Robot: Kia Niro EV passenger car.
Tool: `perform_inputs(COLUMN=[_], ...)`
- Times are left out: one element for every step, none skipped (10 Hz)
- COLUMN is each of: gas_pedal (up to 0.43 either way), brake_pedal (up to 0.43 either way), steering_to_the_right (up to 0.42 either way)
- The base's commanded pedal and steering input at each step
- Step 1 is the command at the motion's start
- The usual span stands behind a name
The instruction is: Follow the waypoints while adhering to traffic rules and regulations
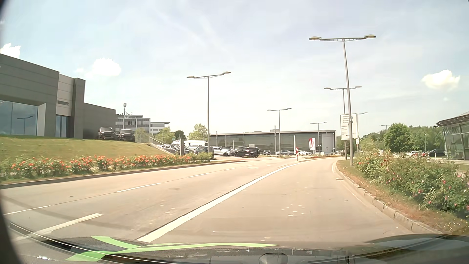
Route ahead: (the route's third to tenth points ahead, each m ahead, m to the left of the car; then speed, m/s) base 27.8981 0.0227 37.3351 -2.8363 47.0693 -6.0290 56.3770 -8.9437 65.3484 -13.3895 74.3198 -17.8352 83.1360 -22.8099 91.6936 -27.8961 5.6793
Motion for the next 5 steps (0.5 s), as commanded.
perform_inputs(gas_pedal=[0.220,0.220,0.220,0.220,0.209], brake_pedal=[0.000,0.000,0.000,0.000,0.000], steering_to_the_right=[0.125,0.102,0.088,0.072,0.059])
